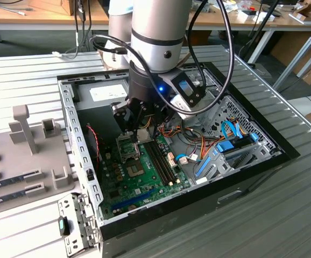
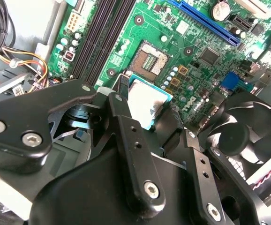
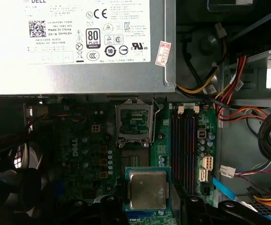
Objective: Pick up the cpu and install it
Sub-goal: 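Pick up the cpu and move it towards the insertion slot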
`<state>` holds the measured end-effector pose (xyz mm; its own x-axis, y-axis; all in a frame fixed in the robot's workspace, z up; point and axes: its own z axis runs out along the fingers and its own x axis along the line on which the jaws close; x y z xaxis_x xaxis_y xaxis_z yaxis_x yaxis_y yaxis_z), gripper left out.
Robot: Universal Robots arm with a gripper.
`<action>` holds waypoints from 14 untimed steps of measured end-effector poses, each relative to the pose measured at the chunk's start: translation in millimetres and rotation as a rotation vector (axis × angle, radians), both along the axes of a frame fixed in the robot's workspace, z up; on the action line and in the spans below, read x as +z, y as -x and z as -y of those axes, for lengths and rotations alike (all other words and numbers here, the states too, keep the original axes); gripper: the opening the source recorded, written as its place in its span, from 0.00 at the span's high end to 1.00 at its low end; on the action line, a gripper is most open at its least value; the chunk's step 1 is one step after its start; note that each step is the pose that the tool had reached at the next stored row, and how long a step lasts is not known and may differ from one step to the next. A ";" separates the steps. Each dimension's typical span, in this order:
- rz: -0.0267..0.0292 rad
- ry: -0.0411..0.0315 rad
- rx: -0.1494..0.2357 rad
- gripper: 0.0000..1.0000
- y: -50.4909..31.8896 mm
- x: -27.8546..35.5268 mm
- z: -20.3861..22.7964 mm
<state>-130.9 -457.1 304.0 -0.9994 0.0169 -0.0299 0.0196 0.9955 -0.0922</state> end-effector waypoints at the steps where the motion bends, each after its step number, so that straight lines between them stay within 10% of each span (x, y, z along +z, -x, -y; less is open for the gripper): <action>1: 0.0000 0.0000 0.000 0.53 0.0 -0.7 0.0; 14: 0.0000 0.0000 0.000 0.53 0.0 -8.0 0.1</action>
<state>-130.9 -457.3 296.0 -0.9994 0.0169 -0.0299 0.0196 0.9955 -0.0922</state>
